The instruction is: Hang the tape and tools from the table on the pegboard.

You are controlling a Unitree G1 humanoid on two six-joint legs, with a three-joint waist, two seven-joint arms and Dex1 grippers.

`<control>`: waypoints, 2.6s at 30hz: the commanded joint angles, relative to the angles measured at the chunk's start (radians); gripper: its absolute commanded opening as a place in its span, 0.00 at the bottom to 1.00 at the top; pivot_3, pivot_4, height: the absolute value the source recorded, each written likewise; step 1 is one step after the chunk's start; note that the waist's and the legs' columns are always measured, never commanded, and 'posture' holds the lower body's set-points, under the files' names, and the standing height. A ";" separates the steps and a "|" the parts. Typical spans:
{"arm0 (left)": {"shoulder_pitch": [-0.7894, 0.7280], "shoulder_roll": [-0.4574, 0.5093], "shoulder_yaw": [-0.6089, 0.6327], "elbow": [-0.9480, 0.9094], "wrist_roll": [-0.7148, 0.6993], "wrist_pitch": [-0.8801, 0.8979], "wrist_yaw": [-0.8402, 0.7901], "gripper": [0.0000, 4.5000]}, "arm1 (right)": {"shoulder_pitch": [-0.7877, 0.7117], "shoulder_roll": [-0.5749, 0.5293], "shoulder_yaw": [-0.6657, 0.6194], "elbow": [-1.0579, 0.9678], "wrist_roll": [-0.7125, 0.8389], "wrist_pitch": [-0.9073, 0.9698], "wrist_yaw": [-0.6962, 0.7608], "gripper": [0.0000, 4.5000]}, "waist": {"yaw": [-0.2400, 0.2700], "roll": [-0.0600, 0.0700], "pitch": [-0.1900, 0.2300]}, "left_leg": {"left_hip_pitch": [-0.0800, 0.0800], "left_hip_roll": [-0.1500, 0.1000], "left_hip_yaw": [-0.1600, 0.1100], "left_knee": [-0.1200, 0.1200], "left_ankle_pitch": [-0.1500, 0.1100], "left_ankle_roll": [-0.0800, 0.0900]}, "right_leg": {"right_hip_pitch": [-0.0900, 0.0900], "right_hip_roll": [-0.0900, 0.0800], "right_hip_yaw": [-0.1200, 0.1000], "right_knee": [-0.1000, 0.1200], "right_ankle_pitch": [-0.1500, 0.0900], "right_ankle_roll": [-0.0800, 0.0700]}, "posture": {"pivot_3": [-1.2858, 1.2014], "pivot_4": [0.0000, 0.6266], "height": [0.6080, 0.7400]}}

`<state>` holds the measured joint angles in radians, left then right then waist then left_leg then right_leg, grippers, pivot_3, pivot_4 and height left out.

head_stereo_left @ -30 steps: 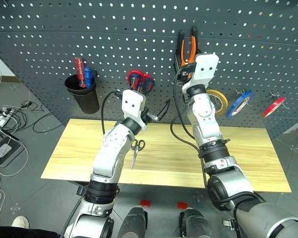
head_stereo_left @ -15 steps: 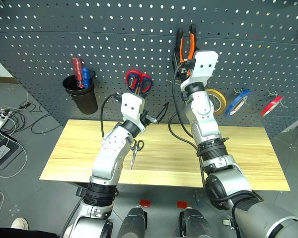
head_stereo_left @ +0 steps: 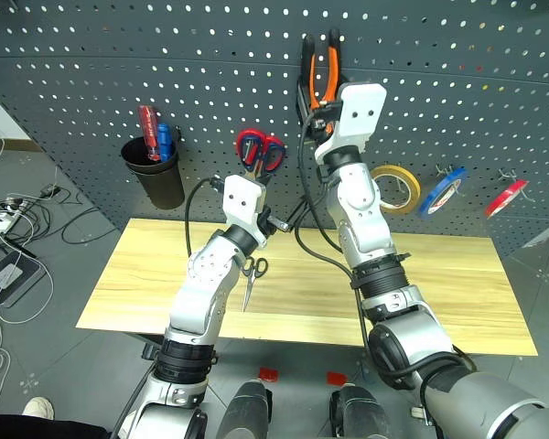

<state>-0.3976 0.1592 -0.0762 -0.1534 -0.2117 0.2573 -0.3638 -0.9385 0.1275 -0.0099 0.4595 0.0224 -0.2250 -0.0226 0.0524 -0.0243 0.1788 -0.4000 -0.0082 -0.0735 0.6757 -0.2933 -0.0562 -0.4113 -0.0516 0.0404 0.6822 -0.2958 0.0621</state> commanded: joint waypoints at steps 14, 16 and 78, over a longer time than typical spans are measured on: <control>0.001 0.018 -0.012 -0.066 0.002 0.006 -0.009 1.00 | -0.031 -0.049 -0.008 0.028 -0.013 -0.045 -0.012 0.68 | 0.001 0.000 0.000 | 0.000 0.000 0.000 0.000 0.000 0.000 | 0.001 0.000 0.000 0.000 0.000 0.000 | 0.61 0.26 1.00; -0.003 0.017 -0.011 -0.063 0.002 0.007 -0.009 1.00 | -0.041 -0.050 -0.011 0.039 -0.012 -0.049 -0.013 0.68 | 0.000 0.000 0.000 | 0.000 0.000 0.000 0.000 0.000 0.000 | 0.001 0.000 0.000 0.000 0.000 0.000 | 0.61 0.26 1.00; 0.231 0.084 -0.001 -0.110 0.165 0.607 0.229 1.00 | 0.686 -0.473 0.336 -0.838 0.215 0.462 0.748 0.99 | -0.054 -0.001 0.149 | 0.000 0.003 -0.004 0.004 -0.005 0.010 | 0.005 -0.003 -0.001 -0.001 0.000 0.000 | 0.54 0.66 1.00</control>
<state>-0.1717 0.2394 -0.0750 -0.2374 -0.0542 0.8457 -0.1337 -0.2533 -0.3523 0.3171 -0.3254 0.2206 0.2327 0.7188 -0.0016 -0.0254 0.3280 -0.3997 -0.0055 -0.0776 0.6792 -0.2986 -0.0466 -0.4061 -0.0546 0.0391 0.6810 -0.2960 0.0621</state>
